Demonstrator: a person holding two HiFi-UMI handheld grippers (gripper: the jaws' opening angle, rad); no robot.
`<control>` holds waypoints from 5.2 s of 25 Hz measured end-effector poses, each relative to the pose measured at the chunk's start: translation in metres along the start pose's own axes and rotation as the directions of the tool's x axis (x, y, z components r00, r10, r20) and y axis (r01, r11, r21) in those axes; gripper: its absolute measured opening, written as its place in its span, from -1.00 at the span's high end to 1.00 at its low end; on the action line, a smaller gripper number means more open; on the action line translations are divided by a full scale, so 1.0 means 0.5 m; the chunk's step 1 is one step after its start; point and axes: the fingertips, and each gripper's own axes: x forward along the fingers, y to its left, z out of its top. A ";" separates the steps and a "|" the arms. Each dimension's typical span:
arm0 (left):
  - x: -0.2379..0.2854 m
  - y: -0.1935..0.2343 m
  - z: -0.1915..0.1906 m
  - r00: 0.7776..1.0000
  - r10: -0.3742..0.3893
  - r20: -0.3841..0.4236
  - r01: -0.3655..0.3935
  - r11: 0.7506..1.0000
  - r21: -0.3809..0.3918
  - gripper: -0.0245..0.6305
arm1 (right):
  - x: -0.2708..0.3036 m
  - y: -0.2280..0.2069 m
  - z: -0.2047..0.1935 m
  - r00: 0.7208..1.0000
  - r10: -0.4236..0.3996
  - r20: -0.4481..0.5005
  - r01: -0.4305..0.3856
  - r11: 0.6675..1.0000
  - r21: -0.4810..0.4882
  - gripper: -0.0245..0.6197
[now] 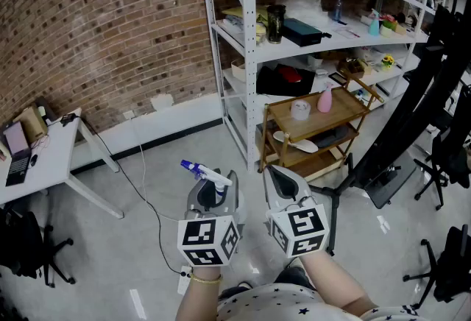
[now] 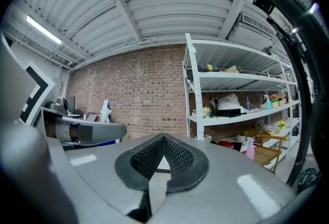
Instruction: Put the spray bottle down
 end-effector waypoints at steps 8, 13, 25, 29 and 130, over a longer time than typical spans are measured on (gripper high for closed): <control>-0.108 0.173 -0.002 0.992 0.130 -0.003 -0.130 0.992 -0.005 0.54 | 0.057 0.175 -0.015 0.992 0.124 -0.003 -0.124 0.992 -0.004 0.93; -0.179 0.283 0.000 0.971 0.238 -0.004 -0.239 0.971 -0.018 0.54 | 0.107 0.290 -0.023 0.967 0.255 -0.024 -0.256 0.967 -0.019 0.93; -0.243 0.530 0.016 0.855 0.518 0.018 -0.517 0.855 -0.046 0.54 | 0.317 0.492 -0.036 0.845 0.533 -0.048 -0.534 0.845 -0.003 0.93; -0.244 0.646 0.049 0.786 0.617 0.037 -0.614 0.787 -0.063 0.54 | 0.432 0.589 -0.003 0.768 0.639 -0.041 -0.641 0.768 -0.022 0.93; -0.317 1.989 0.201 0.401 0.916 -0.005 -0.909 0.397 -0.131 0.59 | 1.380 1.645 -0.017 0.386 0.908 -0.165 -0.922 0.380 -0.069 0.93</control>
